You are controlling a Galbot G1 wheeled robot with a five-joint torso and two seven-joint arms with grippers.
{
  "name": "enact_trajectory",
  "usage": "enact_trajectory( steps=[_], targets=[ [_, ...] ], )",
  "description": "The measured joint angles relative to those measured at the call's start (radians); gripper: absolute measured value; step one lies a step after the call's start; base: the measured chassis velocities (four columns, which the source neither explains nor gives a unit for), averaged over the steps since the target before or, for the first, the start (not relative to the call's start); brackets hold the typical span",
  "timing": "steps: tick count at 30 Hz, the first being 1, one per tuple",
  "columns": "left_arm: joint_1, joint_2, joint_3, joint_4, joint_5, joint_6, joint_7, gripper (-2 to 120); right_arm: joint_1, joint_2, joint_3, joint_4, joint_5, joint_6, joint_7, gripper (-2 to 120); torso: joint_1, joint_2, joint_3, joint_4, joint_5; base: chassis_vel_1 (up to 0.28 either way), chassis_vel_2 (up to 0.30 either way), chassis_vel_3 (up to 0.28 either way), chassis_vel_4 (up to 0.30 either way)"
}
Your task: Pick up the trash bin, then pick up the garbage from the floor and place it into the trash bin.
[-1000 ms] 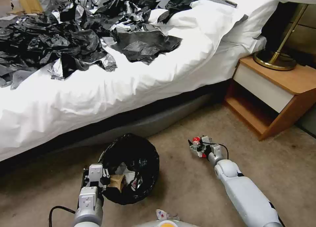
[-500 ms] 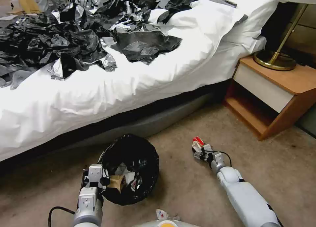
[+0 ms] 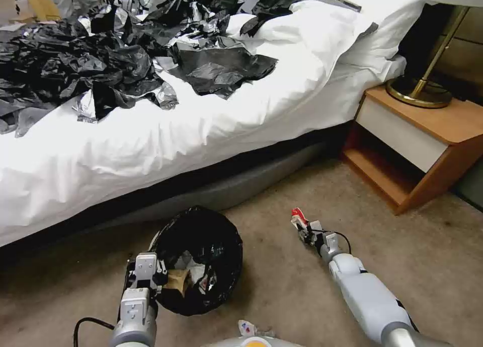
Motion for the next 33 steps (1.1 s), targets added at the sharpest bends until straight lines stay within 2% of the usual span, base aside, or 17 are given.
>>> enact_trajectory(
  steps=[1, 2, 4, 7, 14, 20, 23, 24, 28, 29, 31, 32, 33],
  targets=[
    [-0.001, -0.001, 0.002, 0.0, 0.002, 0.0, 0.0, 1, -0.004, -0.001, 0.0, 0.01, 0.002, -0.001, 0.002, 18, 0.0, 0.0, 0.0, 0.0, 0.0001, 0.0, 0.0, 0.0, 0.0],
    [-0.001, -0.001, 0.002, 0.0, 0.002, 0.0, 0.0, 1, -0.004, -0.001, 0.0, 0.01, 0.002, -0.001, 0.002, 18, 0.0, 0.0, 0.0, 0.0, 0.0001, 0.0, 0.0, 0.0, 0.0],
    [-0.004, -0.001, 0.005, 0.0, 0.003, 0.0, 0.0, 1, -0.019, -0.008, -0.003, 0.039, 0.014, -0.004, 0.007, 7, 0.0, 0.0, 0.0, 0.0, 0.0, 0.0, 0.0, 0.0, 0.0],
    [-0.004, -0.001, 0.006, 0.0, 0.004, 0.0, 0.0, 1, -0.034, -0.015, -0.003, 0.063, 0.022, -0.007, 0.011, 0, 0.0, 0.0, 0.0, -0.0001, -0.0003, 0.0, 0.0, 0.0, 0.0],
    [-0.006, 0.0, 0.009, 0.002, 0.006, 0.0, 0.001, 1, -0.064, -0.03, 0.006, 0.112, 0.039, -0.013, 0.026, 0, 0.0, 0.0, 0.0, -0.0002, -0.0002, 0.0, 0.0, 0.0, 0.0],
    [-0.007, -0.001, 0.013, 0.008, 0.009, -0.001, 0.001, 1, -0.111, -0.04, 0.025, 0.217, 0.067, -0.013, 0.057, 0, 0.0, 0.0, 0.0, -0.0003, -0.0003, 0.0, 0.0, 0.0, 0.0],
    [-0.008, -0.001, 0.014, 0.012, 0.009, -0.001, 0.001, 1, -0.179, -0.056, 0.044, 0.383, 0.117, -0.017, 0.08, 0, 0.0, 0.0, 0.0, 0.0, -0.0003, 0.0, 0.0, 0.0, 0.0],
    [-0.008, -0.001, 0.014, 0.012, 0.009, -0.001, 0.001, 1, -0.179, -0.056, 0.044, 0.383, 0.117, -0.017, 0.08, 0, 0.0, 0.0, 0.0, 0.0, -0.0003, 0.0, 0.0, 0.0, 0.0],
    [-0.01, 0.0, 0.018, 0.016, 0.012, -0.001, 0.002, 1, -0.303, -0.086, 0.071, 0.733, 0.2, -0.031, 0.095, 0, 0.0, 0.0, 0.0, 0.0, -0.0007, 0.0, 0.0, 0.0, 0.0],
    [-0.01, 0.0, 0.018, 0.016, 0.012, -0.001, 0.002, 1, -0.303, -0.086, 0.071, 0.733, 0.2, -0.031, 0.095, 0, 0.0, 0.0, 0.0, 0.0, -0.0007, 0.0, 0.0, 0.0, 0.0],
    [-0.013, -0.001, 0.022, 0.022, 0.016, -0.001, 0.003, 1, -0.388, -0.097, 0.076, 0.955, 0.219, -0.019, 0.08, 0, 0.0, 0.0, 0.0, -0.0003, -0.0003, 0.0, 0.0, 0.0, 0.0],
    [-0.013, -0.001, 0.022, 0.022, 0.016, -0.001, 0.003, 1, -0.388, -0.097, 0.076, 0.955, 0.219, -0.019, 0.08, 0, 0.0, 0.0, 0.0, -0.0003, -0.0003, 0.0, 0.0, 0.0, 0.0],
    [-0.014, -0.001, 0.022, 0.023, 0.017, -0.001, 0.003, 1, -0.409, -0.1, 0.074, 1.01, 0.222, -0.01, 0.066, 0, 0.0, 0.0, 0.0, -0.0003, -0.0006, 0.0, 0.0, 0.0, 0.0]
  ],
)
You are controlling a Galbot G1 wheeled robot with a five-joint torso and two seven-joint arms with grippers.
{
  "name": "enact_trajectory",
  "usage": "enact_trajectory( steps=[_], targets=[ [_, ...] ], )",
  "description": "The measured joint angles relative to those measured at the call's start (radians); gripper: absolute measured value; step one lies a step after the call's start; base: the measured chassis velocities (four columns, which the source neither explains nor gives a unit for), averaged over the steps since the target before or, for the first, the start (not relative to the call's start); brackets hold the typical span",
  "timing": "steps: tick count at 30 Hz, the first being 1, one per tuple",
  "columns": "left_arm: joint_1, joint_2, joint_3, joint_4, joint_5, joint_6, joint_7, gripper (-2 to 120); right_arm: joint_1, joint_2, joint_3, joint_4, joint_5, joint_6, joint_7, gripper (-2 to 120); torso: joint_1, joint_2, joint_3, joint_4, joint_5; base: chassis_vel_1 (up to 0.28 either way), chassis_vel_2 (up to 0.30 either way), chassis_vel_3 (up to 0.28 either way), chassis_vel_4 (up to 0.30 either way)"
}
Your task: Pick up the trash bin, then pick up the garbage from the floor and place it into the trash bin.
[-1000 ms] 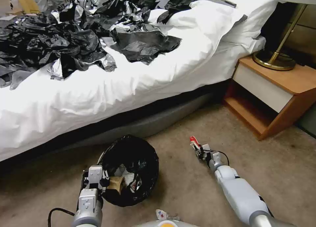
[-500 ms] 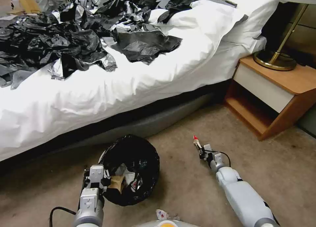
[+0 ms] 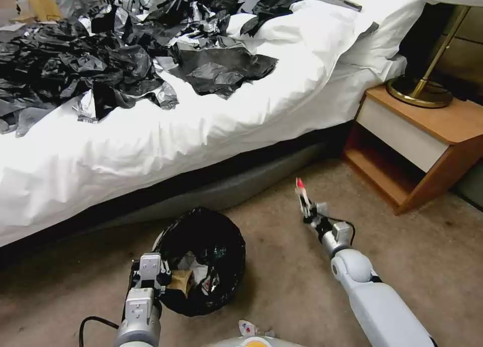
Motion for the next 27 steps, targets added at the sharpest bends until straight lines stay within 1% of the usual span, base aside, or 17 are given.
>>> enact_trajectory(
  steps=[1, 2, 3, 5, 6, 7, 8, 9, 10, 12, 13, 15, 16, 19, 20, 22, 27],
  targets=[
    [0.0, 0.0, 0.001, 0.001, 0.001, 0.0, 0.0, 1, -0.014, -0.003, -0.003, 0.036, 0.003, 0.008, -0.012, 0, 0.0, 0.0, 0.0, 0.0, -0.0001, 0.0, 0.0, 0.0, 0.0],
    [0.0, 0.0, 0.001, 0.001, 0.001, 0.0, 0.0, 1, -0.014, -0.003, -0.003, 0.036, 0.003, 0.008, -0.012, 0, 0.0, 0.0, 0.0, 0.0, -0.0001, 0.0, 0.0, 0.0, 0.0],
    [-0.001, 0.0, 0.004, 0.004, 0.001, 0.0, 0.001, 1, -0.051, -0.018, -0.022, 0.124, 0.012, 0.032, -0.058, 0, 0.0, 0.0, 0.0, 0.0, -0.0001, 0.0, 0.0, 0.0, 0.0],
    [0.0, 0.002, 0.005, 0.005, 0.001, 0.001, 0.001, 1, -0.112, -0.065, -0.081, 0.234, 0.016, 0.082, -0.181, 0, 0.0, 0.0, 0.0, 0.0001, 0.0002, 0.0, 0.0, 0.0, 0.0],
    [0.0, 0.002, 0.005, 0.005, 0.001, 0.001, 0.001, 1, -0.112, -0.065, -0.081, 0.234, 0.016, 0.082, -0.181, 0, 0.0, 0.0, 0.0, 0.0001, 0.0002, 0.0, 0.0, 0.0, 0.0],
    [0.0, 0.004, 0.004, 0.005, 0.001, 0.001, 0.002, 1, -0.142, -0.104, -0.123, 0.282, 0.011, 0.098, -0.251, 0, 0.0, 0.0, 0.0, 0.0001, 0.0002, 0.0, 0.0, 0.0, 0.0],
    [0.0, 0.006, 0.004, 0.004, 0.0, 0.003, 0.003, 1, -0.16, -0.137, -0.159, 0.312, 0.003, 0.104, -0.299, 0, 0.0, 0.0, 0.0, -0.0001, 0.0002, 0.0, 0.0, 0.0, 0.0],
    [0.0, 0.006, 0.004, 0.004, 0.0, 0.003, 0.003, 1, -0.16, -0.137, -0.159, 0.312, 0.003, 0.104, -0.299, 0, 0.0, 0.0, 0.0, -0.0001, 0.0002, 0.0, 0.0, 0.0, 0.0],
    [0.0, 0.008, 0.003, 0.003, 0.0, 0.004, 0.004, 1, -0.17, -0.166, -0.191, 0.333, -0.007, 0.105, -0.329, 0, 0.0, 0.0, 0.0, -0.0001, 0.0003, 0.0, 0.0, 0.0, 0.0],
    [-0.003, 0.01, 0.003, 0.002, -0.001, 0.006, 0.005, 1, -0.174, -0.214, -0.266, 0.358, -0.022, 0.103, -0.358, 0, 0.0, 0.0, 0.0, 0.0, 0.0002, 0.0, 0.0, 0.0, 0.0],
    [-0.003, 0.01, 0.003, 0.002, -0.001, 0.006, 0.005, 1, -0.174, -0.214, -0.266, 0.358, -0.022, 0.103, -0.358, 0, 0.0, 0.0, 0.0, 0.0, 0.0002, 0.0, 0.0, 0.0, 0.0],
    [-0.008, 0.008, 0.006, 0.002, 0.0, 0.008, 0.006, 1, -0.166, -0.241, -0.333, 0.36, -0.04, 0.093, -0.362, 0, 0.0, 0.0, 0.0, 0.0001, 0.0001, 0.0, 0.0, 0.0, 0.0],
    [-0.008, 0.008, 0.006, 0.002, 0.0, 0.008, 0.006, 1, -0.166, -0.241, -0.333, 0.36, -0.04, 0.093, -0.362, 0, 0.0, 0.0, 0.0, 0.0001, 0.0001, 0.0, 0.0, 0.0, 0.0],
    [-0.012, 0.002, 0.013, 0.002, 0.005, 0.01, 0.007, 1, -0.142, -0.239, -0.41, 0.322, -0.069, 0.081, -0.357, 0, 0.0, 0.0, 0.0, 0.0, 0.0002, 0.0, 0.0, 0.0, 0.0],
    [-0.012, 0.002, 0.013, 0.002, 0.005, 0.01, 0.007, 1, -0.142, -0.239, -0.41, 0.322, -0.069, 0.081, -0.357, 0, 0.0, 0.0, 0.0, 0.0, 0.0002, 0.0, 0.0, 0.0, 0.0],
    [-0.012, 0.0, 0.016, 0.002, 0.01, 0.01, 0.007, 1, -0.122, -0.223, -0.443, 0.29, -0.079, 0.072, -0.348, 0, 0.0, 0.0, 0.0, 0.0, 0.0003, 0.0, 0.0, 0.0, 0.0],
    [-0.008, -0.004, 0.023, 0.002, 0.018, 0.01, 0.008, 1, -0.089, -0.197, -0.471, 0.245, -0.081, 0.054, -0.331, 0, 0.0, 0.0, 0.0, 0.0001, 0.0002, 0.0, 0.0, 0.0, 0.0]
  ],
)
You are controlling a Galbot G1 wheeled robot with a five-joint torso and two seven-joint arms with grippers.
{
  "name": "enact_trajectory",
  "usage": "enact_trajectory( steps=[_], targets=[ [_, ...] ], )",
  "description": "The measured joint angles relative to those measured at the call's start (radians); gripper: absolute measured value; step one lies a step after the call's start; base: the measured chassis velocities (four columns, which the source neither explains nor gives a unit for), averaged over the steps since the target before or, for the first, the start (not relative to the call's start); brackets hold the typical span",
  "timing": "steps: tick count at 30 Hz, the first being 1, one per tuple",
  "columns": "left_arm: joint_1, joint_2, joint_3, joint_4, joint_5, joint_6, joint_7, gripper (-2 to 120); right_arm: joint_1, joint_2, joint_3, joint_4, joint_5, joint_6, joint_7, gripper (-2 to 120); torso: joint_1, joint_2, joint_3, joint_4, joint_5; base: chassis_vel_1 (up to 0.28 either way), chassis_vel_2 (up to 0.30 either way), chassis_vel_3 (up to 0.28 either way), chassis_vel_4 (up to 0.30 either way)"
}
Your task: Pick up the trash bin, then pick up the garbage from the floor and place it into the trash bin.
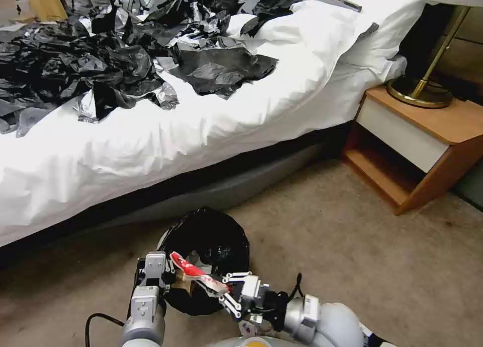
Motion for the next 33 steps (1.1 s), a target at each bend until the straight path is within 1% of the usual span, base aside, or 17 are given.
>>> enact_trajectory(
  steps=[4, 10, 17, 19, 20, 22, 23, 24, 26, 27, 28, 30, 31, 32, 33],
  targets=[
    [0.004, -0.002, 0.006, 0.0, 0.006, 0.0, 0.0, 1, 0.025, 0.019, -0.01, -0.029, 0.0, -0.012, 0.015, 0, 0.0, 0.0, 0.0, 0.0, 0.0, 0.0, 0.0, 0.0, 0.0],
    [0.012, -0.003, 0.011, -0.003, 0.011, -0.003, 0.001, 1, 0.075, 0.068, -0.037, -0.076, -0.016, -0.025, 0.036, 0, 0.0, 0.0, 0.0, 0.0, 0.0, 0.0, 0.0, 0.0, 0.0],
    [0.018, -0.003, 0.009, -0.006, 0.011, -0.008, 0.001, 1, 0.095, 0.071, -0.038, -0.098, -0.03, -0.033, 0.052, 0, 0.0, 0.0, 0.0, 0.0, 0.0, 0.0, 0.0, 0.0, 0.0],
    [0.017, -0.003, 0.008, -0.006, 0.011, -0.009, 0.001, 1, 0.093, 0.069, -0.03, -0.098, -0.035, -0.035, 0.053, 9, 0.0, 0.0, 0.0, -0.0001, -0.0001, 0.0, 0.0, 0.0, 0.0],
    [0.017, -0.003, 0.008, -0.006, 0.011, -0.009, 0.001, 1, 0.093, 0.069, -0.03, -0.098, -0.035, -0.035, 0.053, 9, 0.0, 0.0, 0.0, -0.0001, -0.0001, 0.0, 0.0, 0.0, 0.0],
    [0.015, -0.003, 0.008, -0.006, 0.01, -0.009, 0.0, 1, 0.091, 0.069, -0.024, -0.095, -0.035, -0.036, 0.056, 18, 0.0, 0.0, 0.0, -0.0001, 0.0, 0.0, 0.0, 0.0, 0.0],
    [0.013, -0.003, 0.009, -0.006, 0.009, -0.009, 0.001, 1, 0.089, 0.067, -0.02, -0.093, -0.034, -0.036, 0.061, 24, 0.0, 0.0, 0.0, 0.0, 0.0, 0.0, 0.0, 0.0, 0.0],
    [0.013, -0.003, 0.009, -0.006, 0.009, -0.009, 0.001, 1, 0.089, 0.067, -0.02, -0.093, -0.034, -0.036, 0.061, 24, 0.0, 0.0, 0.0, 0.0, 0.0, 0.0, 0.0, 0.0, 0.0],
    [0.013, -0.003, 0.008, -0.007, 0.008, -0.009, 0.001, 1, 0.086, 0.063, -0.015, -0.089, -0.033, -0.036, 0.066, 30, 0.0, 0.0, 0.0, -0.0001, 0.0, 0.0, 0.0, 0.0, 0.0],
    [0.013, -0.002, 0.007, -0.006, 0.007, -0.009, 0.001, 1, 0.085, 0.058, -0.01, -0.086, -0.032, -0.036, 0.07, 39, 0.0, 0.0, 0.0, -0.0001, 0.0, 0.0, 0.0, 0.0, 0.0],
    [0.013, -0.002, 0.007, -0.006, 0.007, -0.009, 0.001, 1, 0.085, 0.058, -0.01, -0.086, -0.032, -0.036, 0.07, 39, 0.0, 0.0, 0.0, -0.0001, 0.0, 0.0, 0.0, 0.0, 0.0],
    [0.012, -0.001, 0.006, -0.006, 0.005, -0.009, 0.001, 1, 0.083, 0.05, -0.004, -0.084, -0.031, -0.036, 0.072, 48, 0.0, 0.0, 0.0, 0.0, 0.0001, 0.0, 0.0, 0.0, 0.0],
    [0.012, -0.001, 0.006, -0.006, 0.005, -0.009, 0.001, 1, 0.083, 0.05, -0.004, -0.084, -0.031, -0.036, 0.072, 48, 0.0, 0.0, 0.0, 0.0, 0.0001, 0.0, 0.0, 0.0, 0.0],
    [0.012, 0.0, 0.005, -0.006, 0.004, -0.009, 0.001, 1, 0.08, 0.045, 0.0, -0.082, -0.03, -0.035, 0.072, 52, 0.0, 0.0, 0.0, -0.0001, 0.0, 0.0, 0.0, 0.0, 0.0],
    [0.012, 0.0, 0.004, -0.006, 0.003, -0.009, 0.001, 1, 0.075, 0.04, 0.003, -0.078, -0.03, -0.035, 0.072, 59, 0.0, 0.0, 0.0, -0.0001, 0.0001, 0.0, 0.0, 0.0, 0.0]
  ],
)
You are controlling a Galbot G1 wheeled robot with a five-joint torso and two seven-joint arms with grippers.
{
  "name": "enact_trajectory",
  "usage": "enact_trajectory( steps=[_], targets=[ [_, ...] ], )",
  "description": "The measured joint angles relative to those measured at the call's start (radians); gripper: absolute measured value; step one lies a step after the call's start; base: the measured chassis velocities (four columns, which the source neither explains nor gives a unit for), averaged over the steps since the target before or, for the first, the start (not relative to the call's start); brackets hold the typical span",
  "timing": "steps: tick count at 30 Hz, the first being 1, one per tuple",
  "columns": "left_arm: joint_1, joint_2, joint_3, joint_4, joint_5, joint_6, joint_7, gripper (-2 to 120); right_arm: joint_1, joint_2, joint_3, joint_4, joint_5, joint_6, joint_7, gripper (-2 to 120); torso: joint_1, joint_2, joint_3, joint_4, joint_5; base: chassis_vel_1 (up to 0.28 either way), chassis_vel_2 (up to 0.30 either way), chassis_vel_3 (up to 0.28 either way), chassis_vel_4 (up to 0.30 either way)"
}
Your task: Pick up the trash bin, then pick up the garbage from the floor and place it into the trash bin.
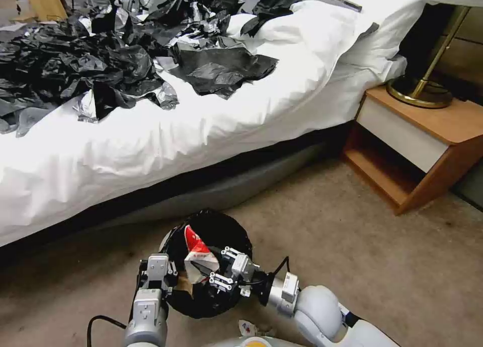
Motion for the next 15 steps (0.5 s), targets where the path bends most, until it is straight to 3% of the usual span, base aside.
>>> enact_trajectory(
  steps=[6, 8, 15],
  targets=[
    [0.0, 0.0, 0.0, 0.001, -0.001, 0.0, 0.0, 1, -0.009, -0.007, 0.008, 0.006, 0.0, 0.003, 0.0, 77, 0.0, 0.0, 0.0, 0.0, 0.0, 0.0, 0.0, 0.0, 0.0],
    [0.0, 0.0, -0.001, 0.001, -0.001, 0.0, 0.0, 1, -0.012, -0.011, 0.016, 0.012, 0.001, 0.004, 0.0, 89, 0.0, 0.0, 0.0, 0.0, 0.0, 0.0, 0.0, 0.0, 0.0],
    [0.001, 0.002, -0.005, 0.001, -0.002, 0.0, 0.0, 1, -0.026, -0.03, 0.045, 0.056, 0.012, 0.012, 0.0, 100, 0.0, 0.0, 0.0, 0.0, 0.0001, 0.0, 0.0, 0.0, 0.0]
  ],
)
